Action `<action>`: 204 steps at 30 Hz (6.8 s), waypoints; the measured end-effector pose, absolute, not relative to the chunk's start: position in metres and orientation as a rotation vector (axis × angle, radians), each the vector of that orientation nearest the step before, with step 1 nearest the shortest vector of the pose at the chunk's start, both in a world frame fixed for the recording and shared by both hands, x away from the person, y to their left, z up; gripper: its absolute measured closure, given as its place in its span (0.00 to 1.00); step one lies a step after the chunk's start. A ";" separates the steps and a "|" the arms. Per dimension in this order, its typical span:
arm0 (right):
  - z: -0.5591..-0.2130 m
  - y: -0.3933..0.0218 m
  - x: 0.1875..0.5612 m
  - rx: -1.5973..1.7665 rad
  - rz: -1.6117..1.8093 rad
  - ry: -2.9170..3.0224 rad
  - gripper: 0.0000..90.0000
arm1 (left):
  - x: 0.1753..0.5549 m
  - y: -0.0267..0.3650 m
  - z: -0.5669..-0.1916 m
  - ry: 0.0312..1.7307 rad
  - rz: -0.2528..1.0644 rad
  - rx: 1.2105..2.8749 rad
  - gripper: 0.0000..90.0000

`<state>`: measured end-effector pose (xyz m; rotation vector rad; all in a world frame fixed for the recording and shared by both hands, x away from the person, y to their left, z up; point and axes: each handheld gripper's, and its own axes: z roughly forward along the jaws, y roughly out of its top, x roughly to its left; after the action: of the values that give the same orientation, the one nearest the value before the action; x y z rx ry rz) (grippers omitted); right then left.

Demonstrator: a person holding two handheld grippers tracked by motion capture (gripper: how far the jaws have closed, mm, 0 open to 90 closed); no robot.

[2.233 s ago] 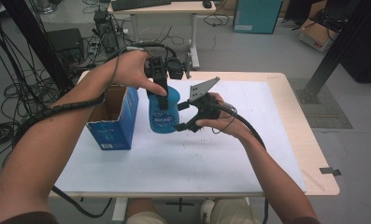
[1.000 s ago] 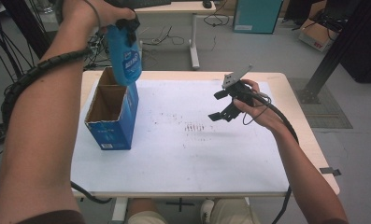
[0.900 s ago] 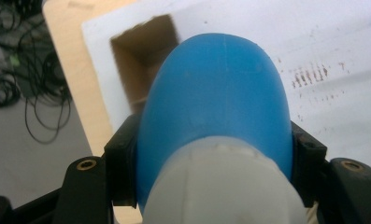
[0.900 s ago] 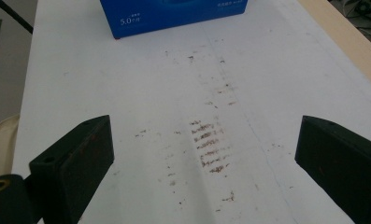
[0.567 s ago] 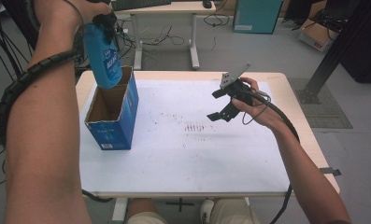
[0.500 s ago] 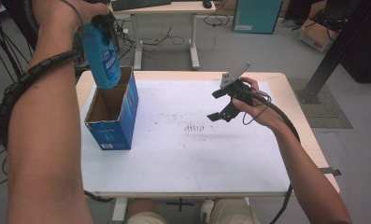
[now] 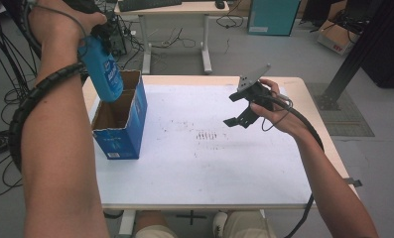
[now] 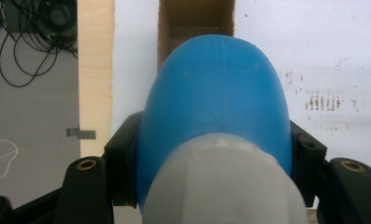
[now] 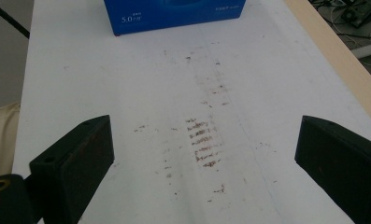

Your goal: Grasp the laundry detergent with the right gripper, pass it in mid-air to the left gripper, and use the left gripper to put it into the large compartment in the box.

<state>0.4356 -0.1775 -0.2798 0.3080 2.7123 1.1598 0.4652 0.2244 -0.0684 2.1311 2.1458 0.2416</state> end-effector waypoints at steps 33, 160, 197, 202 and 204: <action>-0.289 -0.175 0.432 0.305 1.084 2.736 0.05 | 0.469 0.236 -0.152 2.190 0.190 2.092 0.41; -0.300 -0.182 0.432 0.341 1.019 2.724 0.06 | 0.471 0.234 -0.275 2.178 0.152 2.133 0.41; -0.299 -0.181 0.433 0.352 1.013 2.729 0.06 | 0.470 0.234 -0.275 2.166 0.157 2.146 0.41; -0.300 -0.181 0.433 0.345 1.006 2.734 0.06 | 0.471 0.234 -0.275 2.167 0.157 2.147 0.41; -0.300 -0.181 0.433 0.355 1.011 2.731 0.06 | 0.471 0.234 -0.275 2.167 0.157 2.149 0.41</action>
<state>0.4326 -0.1810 -0.2999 0.3551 2.7313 1.0113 0.4708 0.2336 -0.2751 2.1488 2.1669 0.1571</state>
